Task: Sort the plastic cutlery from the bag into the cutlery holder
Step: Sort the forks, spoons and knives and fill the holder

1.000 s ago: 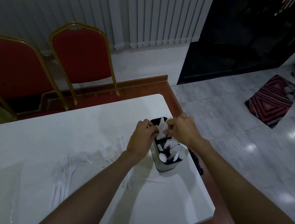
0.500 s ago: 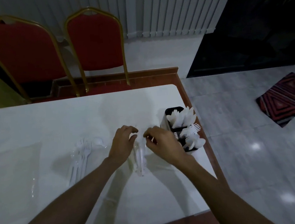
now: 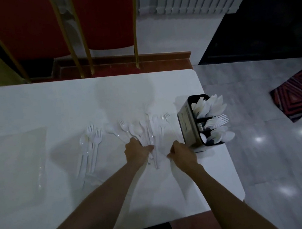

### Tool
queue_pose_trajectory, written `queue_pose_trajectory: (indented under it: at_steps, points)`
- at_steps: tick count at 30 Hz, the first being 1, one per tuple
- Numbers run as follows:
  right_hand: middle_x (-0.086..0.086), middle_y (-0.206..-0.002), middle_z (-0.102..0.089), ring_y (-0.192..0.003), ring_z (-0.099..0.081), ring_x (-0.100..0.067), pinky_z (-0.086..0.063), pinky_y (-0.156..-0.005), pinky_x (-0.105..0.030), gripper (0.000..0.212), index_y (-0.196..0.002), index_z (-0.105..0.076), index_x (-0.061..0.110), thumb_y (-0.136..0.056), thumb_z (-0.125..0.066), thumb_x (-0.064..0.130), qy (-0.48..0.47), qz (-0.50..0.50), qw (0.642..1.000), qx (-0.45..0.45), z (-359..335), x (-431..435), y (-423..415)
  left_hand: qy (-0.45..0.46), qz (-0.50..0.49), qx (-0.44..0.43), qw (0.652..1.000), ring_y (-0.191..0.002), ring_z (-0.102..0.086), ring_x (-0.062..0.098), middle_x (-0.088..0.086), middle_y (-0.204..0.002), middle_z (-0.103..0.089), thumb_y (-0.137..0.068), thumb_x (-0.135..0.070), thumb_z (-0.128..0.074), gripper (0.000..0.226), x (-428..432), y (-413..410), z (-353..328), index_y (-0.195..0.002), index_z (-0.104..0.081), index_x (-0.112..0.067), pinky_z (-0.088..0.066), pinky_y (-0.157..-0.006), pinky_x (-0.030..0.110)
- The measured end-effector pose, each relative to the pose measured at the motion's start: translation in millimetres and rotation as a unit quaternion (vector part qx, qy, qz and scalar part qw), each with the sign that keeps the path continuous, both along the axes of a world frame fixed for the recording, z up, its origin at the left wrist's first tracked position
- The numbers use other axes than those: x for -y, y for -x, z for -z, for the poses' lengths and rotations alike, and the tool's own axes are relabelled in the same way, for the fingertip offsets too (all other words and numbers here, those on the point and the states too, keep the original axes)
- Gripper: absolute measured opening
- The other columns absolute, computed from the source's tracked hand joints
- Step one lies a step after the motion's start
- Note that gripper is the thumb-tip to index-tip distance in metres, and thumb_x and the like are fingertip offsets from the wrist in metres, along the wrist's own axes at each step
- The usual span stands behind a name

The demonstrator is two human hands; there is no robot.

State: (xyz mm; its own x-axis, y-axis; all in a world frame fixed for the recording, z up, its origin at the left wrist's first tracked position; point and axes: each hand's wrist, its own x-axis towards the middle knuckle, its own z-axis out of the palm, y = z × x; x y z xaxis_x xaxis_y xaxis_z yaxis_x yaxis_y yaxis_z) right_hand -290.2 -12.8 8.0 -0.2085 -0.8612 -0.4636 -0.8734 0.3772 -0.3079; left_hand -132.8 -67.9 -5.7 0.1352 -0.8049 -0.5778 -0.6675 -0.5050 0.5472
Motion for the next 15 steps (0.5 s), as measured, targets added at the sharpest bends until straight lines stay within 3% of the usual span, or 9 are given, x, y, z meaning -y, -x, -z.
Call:
queue_pose_trajectory:
  at_steps: [2, 4, 7, 9, 12, 15]
  points:
    - [-0.001, -0.077, -0.054, -0.075, -0.053, -0.019, -0.039, -0.063, -0.028, 0.019, -0.086, -0.049, 0.009, -0.09, -0.063, 0.021, 0.039, 0.095, 0.991, 0.083, -3, 3, 0, -0.013, -0.002, -0.009, 1.0, -0.089, -0.066, 0.029, 0.011, -0.094, -0.069, -0.068, -0.04, -0.08, 0.047, 0, -3, 1, -0.096, -0.066, -0.005, -0.044, -0.065, 0.026]
    - [0.002, -0.071, -0.052, -0.068, -0.053, -0.017, -0.046, -0.061, -0.031, 0.02, -0.082, -0.051, 0.009, -0.088, -0.067, 0.019, 0.077, 0.184, 0.969, 0.147, -3, 8, -2, -0.01, -0.002, -0.013, 1.0, -0.084, -0.067, 0.027, 0.011, -0.088, -0.069, -0.073, -0.032, -0.077, 0.034, -2, -15, 0, -0.091, -0.068, -0.004, -0.044, -0.064, 0.025]
    - [0.002, -0.072, -0.057, -0.068, -0.057, -0.017, -0.057, -0.073, -0.043, 0.019, -0.082, -0.056, 0.011, -0.084, -0.072, 0.02, 0.111, 0.258, 0.936, 0.212, -4, 16, -15, 0.011, 0.008, -0.007, 1.0, -0.075, -0.063, 0.022, 0.008, -0.078, -0.066, -0.076, -0.029, -0.074, 0.023, -9, -46, -1, -0.079, -0.064, -0.008, -0.039, -0.061, 0.025]
    - [0.001, -0.073, -0.061, -0.062, -0.059, -0.013, -0.059, -0.068, -0.036, 0.018, -0.084, -0.059, 0.01, -0.083, -0.074, 0.021, 0.127, 0.26, 0.926, 0.243, -6, 22, -30, 0.022, 0.004, -0.009, 1.0, -0.077, -0.065, 0.026, 0.011, -0.079, -0.069, -0.078, -0.031, -0.074, 0.025, -13, -68, -1, -0.077, -0.065, -0.007, -0.038, -0.061, 0.025]
    - [-0.006, -0.076, -0.066, -0.057, -0.059, -0.012, -0.049, -0.049, -0.012, 0.02, -0.086, -0.062, 0.007, -0.081, -0.077, 0.019, 0.11, 0.219, 0.931, 0.269, -8, 26, -55, 0.037, 0.014, 0.006, 0.999, -0.081, -0.066, 0.029, 0.013, -0.083, -0.07, -0.081, -0.03, -0.071, 0.028, -17, -92, -2, -0.081, -0.064, -0.003, -0.036, -0.06, 0.025]
    - [-0.011, -0.077, -0.068, -0.058, -0.061, -0.014, -0.052, -0.053, -0.016, 0.02, -0.087, -0.064, 0.003, -0.079, -0.078, 0.015, 0.086, 0.194, 0.932, 0.295, -6, 27, -76, 0.055, 0.031, 0.032, 0.997, -0.077, -0.065, 0.025, 0.009, -0.079, -0.068, -0.082, -0.033, -0.071, 0.027, -20, -101, -5, -0.079, -0.061, -0.008, -0.033, -0.054, 0.024]
